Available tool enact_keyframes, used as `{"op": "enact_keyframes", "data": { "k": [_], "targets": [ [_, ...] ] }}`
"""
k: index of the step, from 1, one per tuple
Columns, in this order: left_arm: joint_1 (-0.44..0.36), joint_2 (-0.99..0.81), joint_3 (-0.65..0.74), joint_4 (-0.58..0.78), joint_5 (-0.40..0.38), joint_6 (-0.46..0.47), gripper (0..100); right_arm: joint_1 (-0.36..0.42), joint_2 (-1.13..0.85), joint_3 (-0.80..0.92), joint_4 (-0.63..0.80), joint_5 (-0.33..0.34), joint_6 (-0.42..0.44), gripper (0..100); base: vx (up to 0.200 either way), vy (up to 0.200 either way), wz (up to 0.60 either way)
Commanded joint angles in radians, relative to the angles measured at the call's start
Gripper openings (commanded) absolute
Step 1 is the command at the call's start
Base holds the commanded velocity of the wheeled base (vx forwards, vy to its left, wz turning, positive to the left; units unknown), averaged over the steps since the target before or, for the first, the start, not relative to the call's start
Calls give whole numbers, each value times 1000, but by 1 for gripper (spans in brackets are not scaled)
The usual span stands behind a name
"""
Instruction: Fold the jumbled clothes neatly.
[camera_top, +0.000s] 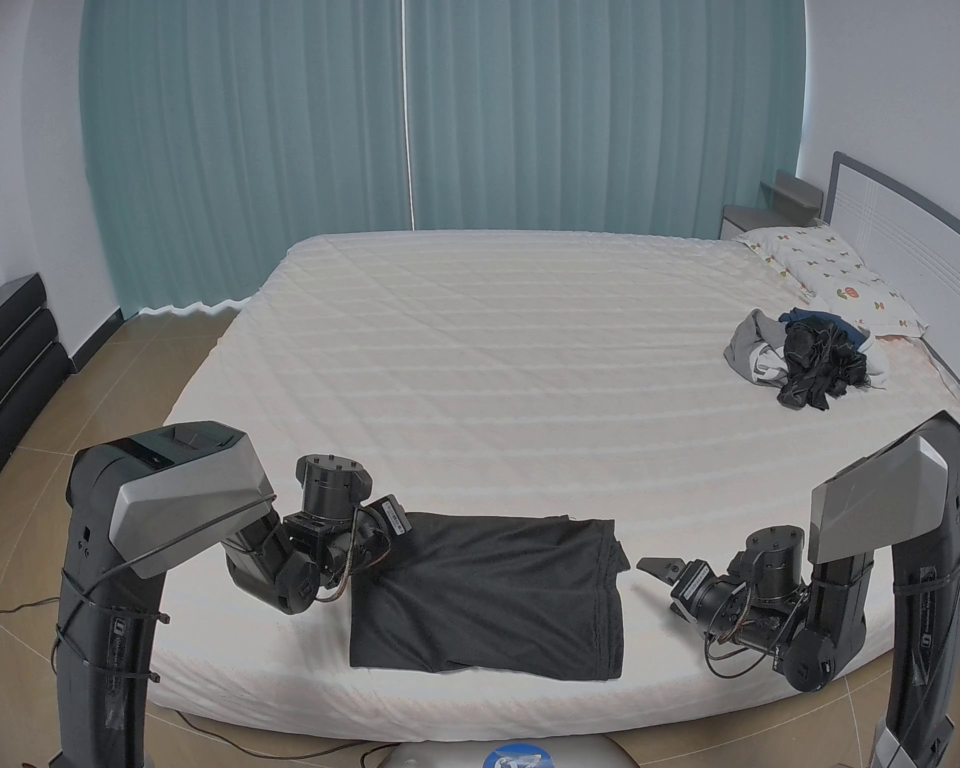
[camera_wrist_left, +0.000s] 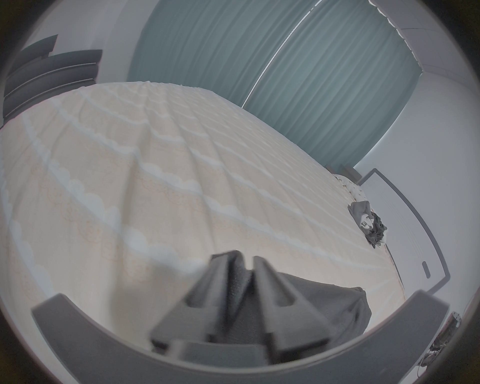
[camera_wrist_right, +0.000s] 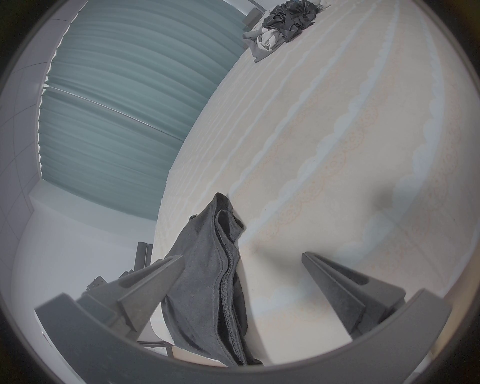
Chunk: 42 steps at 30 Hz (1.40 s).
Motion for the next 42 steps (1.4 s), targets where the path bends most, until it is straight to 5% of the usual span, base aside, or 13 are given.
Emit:
{"op": "enact_keyframes", "data": {
  "k": [1,19,20,29,35,42],
  "targets": [
    [14,2,0,-3,17,-1,0,1,1,1,-2,1,0,100,0,0,0],
    [38,-8,-1,-1,66,-24,0,54,-12,-30,1,-10,-31,100,0,0,0],
    [37,-8,3,-1,66,-20,100,61,-12,-44,10,-10,-38,100,0,0,0],
    [28,-27,46,-21,69,-24,100,71,-13,-297,274,-13,-189,100,0,0,0],
    [48,-35,53,-44,97,-27,100,76,4,-487,468,-16,-207,100,0,0,0],
    [71,-39,51,-46,103,-28,100,68,-1,-479,473,-70,-206,100,0,0,0]
  ]
}}
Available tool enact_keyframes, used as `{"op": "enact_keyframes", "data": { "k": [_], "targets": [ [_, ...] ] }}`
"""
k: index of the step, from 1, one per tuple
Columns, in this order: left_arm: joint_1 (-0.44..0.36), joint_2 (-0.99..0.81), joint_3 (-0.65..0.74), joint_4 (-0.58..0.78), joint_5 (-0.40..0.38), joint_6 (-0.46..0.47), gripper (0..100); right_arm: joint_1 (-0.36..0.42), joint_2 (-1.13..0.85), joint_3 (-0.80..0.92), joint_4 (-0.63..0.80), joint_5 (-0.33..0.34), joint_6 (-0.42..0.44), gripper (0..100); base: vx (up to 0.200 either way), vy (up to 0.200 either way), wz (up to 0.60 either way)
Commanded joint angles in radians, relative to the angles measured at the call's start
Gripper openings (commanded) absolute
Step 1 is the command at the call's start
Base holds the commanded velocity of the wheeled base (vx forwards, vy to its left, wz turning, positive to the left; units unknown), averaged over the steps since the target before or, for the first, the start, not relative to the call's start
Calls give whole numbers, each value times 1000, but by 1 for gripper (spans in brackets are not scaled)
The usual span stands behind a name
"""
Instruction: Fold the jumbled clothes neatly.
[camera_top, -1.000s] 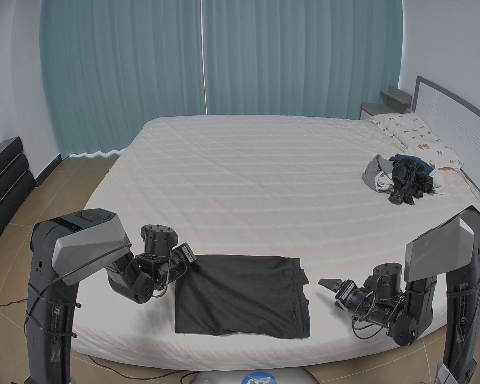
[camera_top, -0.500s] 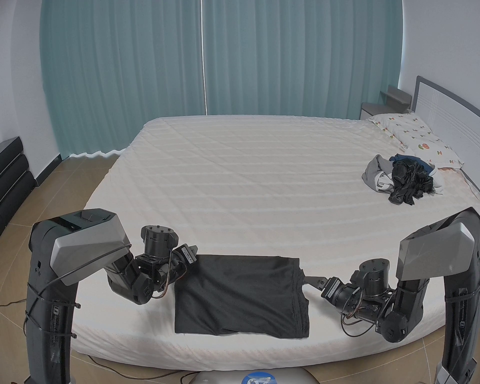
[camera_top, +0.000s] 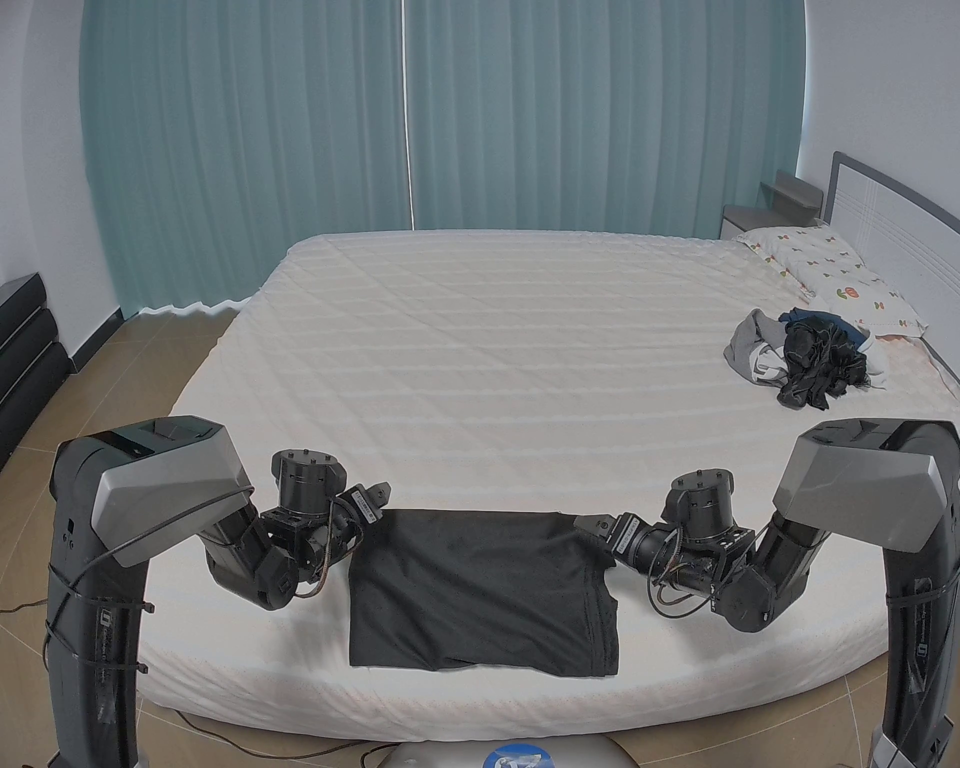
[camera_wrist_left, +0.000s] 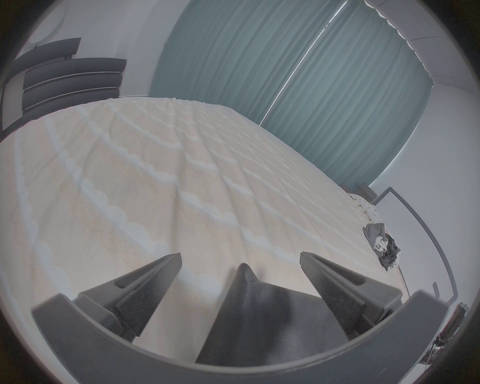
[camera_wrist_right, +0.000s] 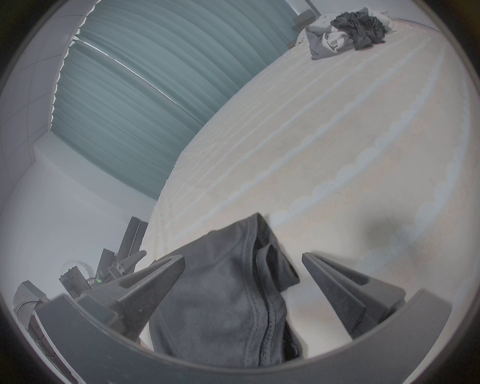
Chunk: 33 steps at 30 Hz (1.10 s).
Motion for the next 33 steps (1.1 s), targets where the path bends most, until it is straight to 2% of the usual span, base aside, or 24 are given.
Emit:
{"op": "enact_keyframes", "data": {
  "k": [1,6,9,12,13,15,19,21,22,23,26,29,33],
  "targets": [
    [26,-19,2,-4,6,-2,100,-15,-15,26,-8,-54,-4,100,0,0,0],
    [68,-164,46,-9,-8,-15,100,-70,-190,199,-80,-71,-12,100,0,0,0],
    [65,-286,57,-5,-6,-11,100,-104,-345,316,-101,-72,-28,100,0,0,0],
    [48,-404,68,2,0,6,100,-139,-509,423,-97,-72,-81,100,0,0,0],
    [48,-404,68,2,0,6,100,-139,-509,423,-97,-72,-81,100,0,0,0],
    [26,-488,75,-1,10,89,100,-167,-659,518,-91,-75,-145,100,0,0,0],
    [11,-545,74,-9,60,241,100,-194,-829,636,-89,-78,-246,100,0,0,0],
    [6,-569,74,-10,96,291,100,-211,-894,673,-89,-87,-298,100,0,0,0],
    [6,-569,74,-10,96,291,100,-211,-894,673,-89,-87,-298,100,0,0,0],
    [2,-618,86,-10,133,324,100,-223,-950,696,-87,-106,-341,100,0,0,0],
    [0,-697,128,-2,144,337,100,-233,-1013,716,-83,-129,-383,100,0,0,0],
    [2,-844,253,-9,144,400,100,-234,-1142,739,-26,-141,-482,100,0,0,0],
    [8,-1017,425,-9,145,495,100,-233,-1331,733,104,-140,-571,100,0,0,0]
  ]
}}
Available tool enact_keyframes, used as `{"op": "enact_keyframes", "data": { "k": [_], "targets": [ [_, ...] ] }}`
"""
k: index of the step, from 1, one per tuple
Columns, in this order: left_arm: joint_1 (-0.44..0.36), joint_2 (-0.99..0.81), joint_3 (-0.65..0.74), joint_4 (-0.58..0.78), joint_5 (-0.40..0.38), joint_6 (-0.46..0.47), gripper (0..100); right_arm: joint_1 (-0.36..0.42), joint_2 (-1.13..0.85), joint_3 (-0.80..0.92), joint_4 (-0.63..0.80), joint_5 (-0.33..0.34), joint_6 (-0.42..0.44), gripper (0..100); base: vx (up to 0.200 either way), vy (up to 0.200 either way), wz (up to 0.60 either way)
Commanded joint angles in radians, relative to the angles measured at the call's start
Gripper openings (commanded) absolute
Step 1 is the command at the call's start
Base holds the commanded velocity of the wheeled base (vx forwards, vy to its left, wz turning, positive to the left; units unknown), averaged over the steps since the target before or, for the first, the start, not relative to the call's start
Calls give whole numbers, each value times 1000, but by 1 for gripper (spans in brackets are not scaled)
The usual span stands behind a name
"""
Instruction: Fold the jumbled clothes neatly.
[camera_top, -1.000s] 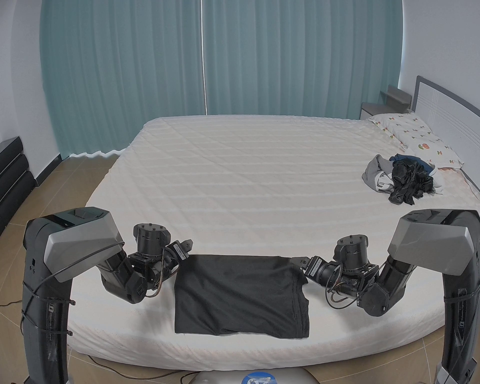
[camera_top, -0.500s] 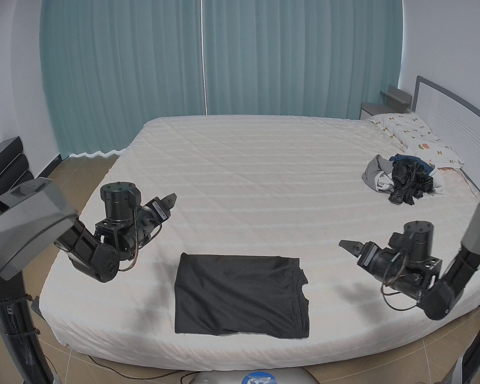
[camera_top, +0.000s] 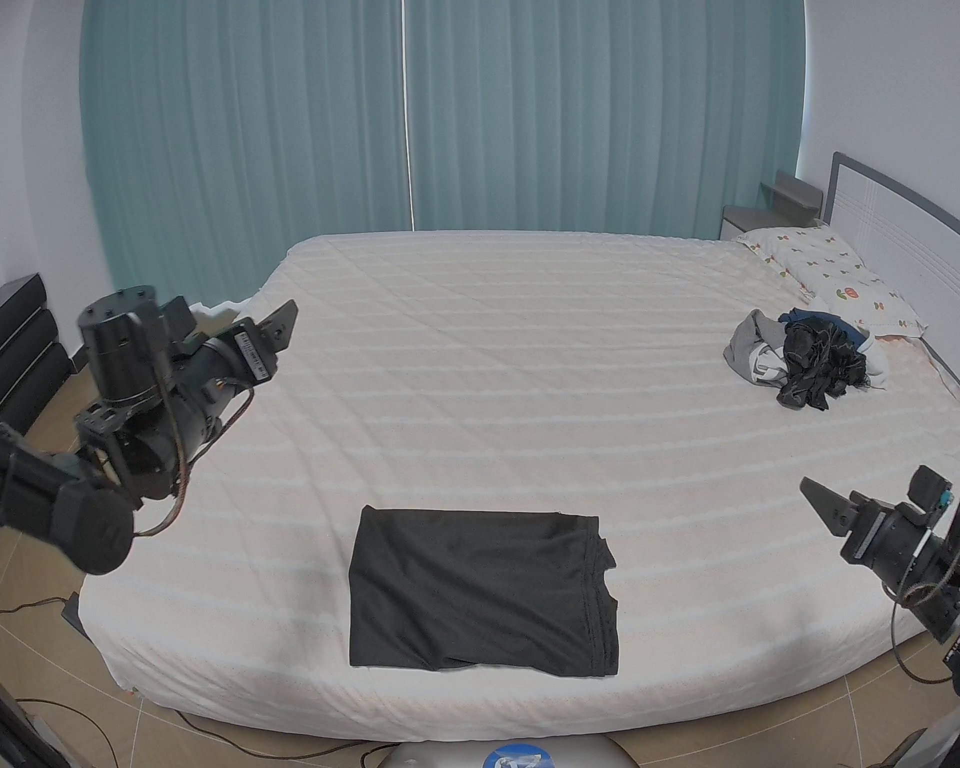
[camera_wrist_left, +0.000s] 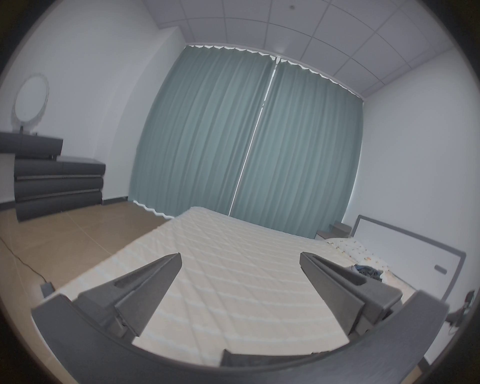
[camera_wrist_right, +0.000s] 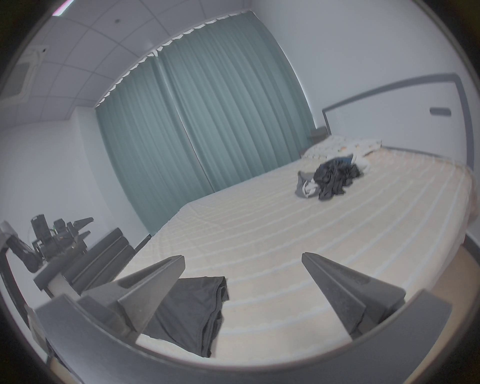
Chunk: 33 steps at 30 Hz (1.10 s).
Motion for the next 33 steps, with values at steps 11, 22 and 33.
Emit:
{"op": "enact_keyframes", "data": {
  "k": [11,22,33],
  "targets": [
    [-8,-750,596,12,117,246,100,-24,-898,36,706,-18,-269,100,0,0,0],
    [11,-1229,687,371,251,364,100,-214,-1344,39,1129,-2,-353,100,0,0,0],
    [209,-1614,687,717,249,464,100,-213,-1359,53,1120,5,-476,100,0,0,0]
  ]
}}
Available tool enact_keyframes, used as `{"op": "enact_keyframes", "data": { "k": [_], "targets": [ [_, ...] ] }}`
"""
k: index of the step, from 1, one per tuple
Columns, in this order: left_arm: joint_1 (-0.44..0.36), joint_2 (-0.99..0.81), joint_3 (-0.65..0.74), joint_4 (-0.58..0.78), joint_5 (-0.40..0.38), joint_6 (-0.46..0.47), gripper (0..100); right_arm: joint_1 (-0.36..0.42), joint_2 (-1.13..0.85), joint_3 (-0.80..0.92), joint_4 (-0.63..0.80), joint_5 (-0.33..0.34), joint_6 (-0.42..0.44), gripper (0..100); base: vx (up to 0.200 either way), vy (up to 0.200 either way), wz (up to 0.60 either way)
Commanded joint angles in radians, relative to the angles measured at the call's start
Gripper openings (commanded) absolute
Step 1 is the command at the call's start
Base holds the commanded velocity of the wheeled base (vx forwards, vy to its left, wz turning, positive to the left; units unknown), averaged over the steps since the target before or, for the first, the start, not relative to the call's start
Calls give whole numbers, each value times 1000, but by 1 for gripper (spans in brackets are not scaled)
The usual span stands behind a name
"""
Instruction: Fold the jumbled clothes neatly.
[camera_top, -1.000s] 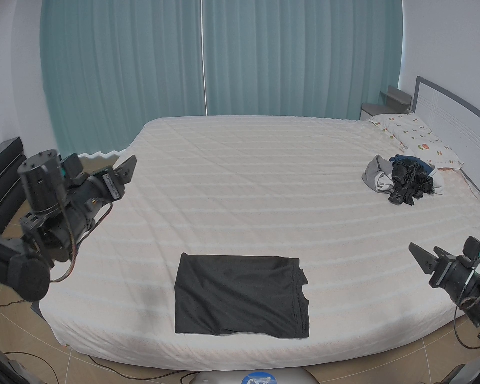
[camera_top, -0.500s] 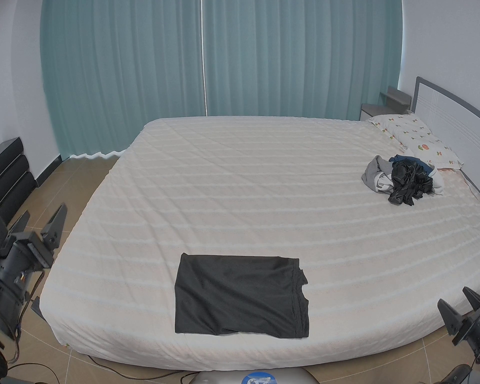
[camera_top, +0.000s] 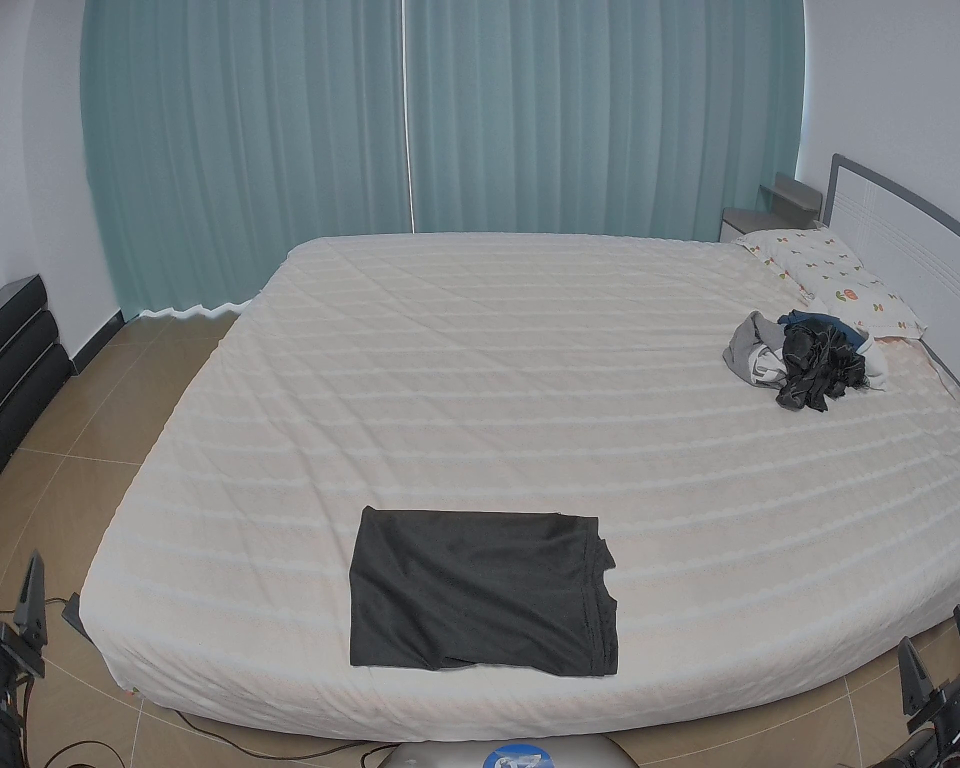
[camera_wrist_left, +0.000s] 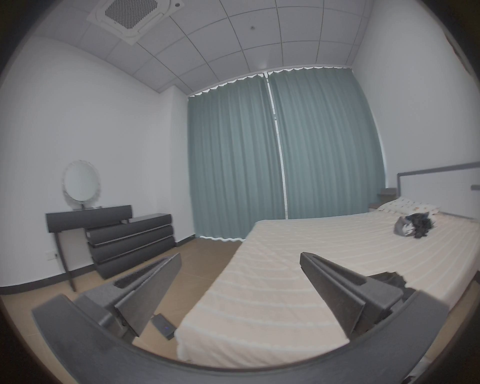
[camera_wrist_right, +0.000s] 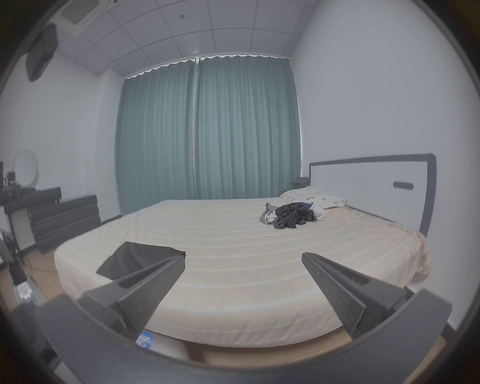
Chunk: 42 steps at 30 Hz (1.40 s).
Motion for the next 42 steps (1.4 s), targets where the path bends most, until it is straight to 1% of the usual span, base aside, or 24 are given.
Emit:
{"op": "enact_keyframes", "data": {
  "k": [1,4,8,10,11,12,13,14,19,20,21,22,25,27,29,30,31,32,33,35,38,39,41,42],
  "targets": [
    [139,-290,22,142,17,47,100,-37,-82,5,30,11,-105,100,0,0,0],
    [141,-290,38,145,19,19,100,-37,-81,8,20,26,-124,100,0,0,0],
    [141,-290,99,133,14,7,100,-38,-81,22,-11,58,-109,100,0,0,0],
    [141,-290,99,126,-12,-24,100,-38,-81,23,-11,90,-117,100,0,0,0],
    [141,-290,99,120,-41,-44,100,-38,-81,22,-10,118,-126,100,0,0,0],
    [141,-290,99,120,-50,-47,100,-38,-81,22,-10,124,-128,100,0,0,0],
    [141,-290,99,133,-78,-58,100,-38,-81,22,-6,141,-138,100,0,0,0],
    [141,-290,99,151,-84,-65,100,-38,-81,19,0,147,-141,100,0,0,0],
    [139,-290,99,258,-102,-73,100,-38,-81,12,15,139,-115,100,0,0,0],
    [141,-290,99,306,-133,-81,100,-38,-81,12,15,141,-98,100,0,0,0],
    [141,-290,99,306,-133,-81,100,-38,-81,12,15,141,-98,100,0,0,0],
    [141,-290,99,329,-182,-101,100,-38,-81,12,17,144,-94,100,0,0,0],
    [141,-288,99,334,-217,-101,100,-38,-81,9,26,135,-94,100,0,0,0],
    [141,-287,99,338,-242,-96,100,-40,-79,9,29,107,-94,100,0,0,0],
    [167,-288,97,340,-248,-73,100,-40,-79,9,30,92,-94,100,0,0,0],
    [167,-288,97,340,-248,-73,100,-40,-79,9,30,92,-94,100,0,0,0],
    [239,-290,97,340,-243,-13,100,-40,-79,9,32,93,-92,100,0,0,0],
    [245,-290,97,340,-243,-10,100,-40,-79,9,32,93,-92,100,0,0,0],
    [311,-295,99,338,-247,7,100,-40,-79,9,29,93,-91,100,0,0,0],
    [306,-293,99,338,-257,5,100,-40,-79,22,21,90,-75,100,0,0,0],
    [305,-291,99,338,-308,-32,100,-40,-81,34,17,86,-17,100,0,0,0],
    [305,-293,99,338,-331,-44,100,-40,-81,35,17,84,-12,100,0,0,0],
    [305,-293,99,338,-331,-44,100,-40,-81,35,17,84,-12,100,0,0,0],
    [305,-290,97,340,-451,-61,100,-40,-81,35,17,84,-14,100,0,0,0]
  ]
}}
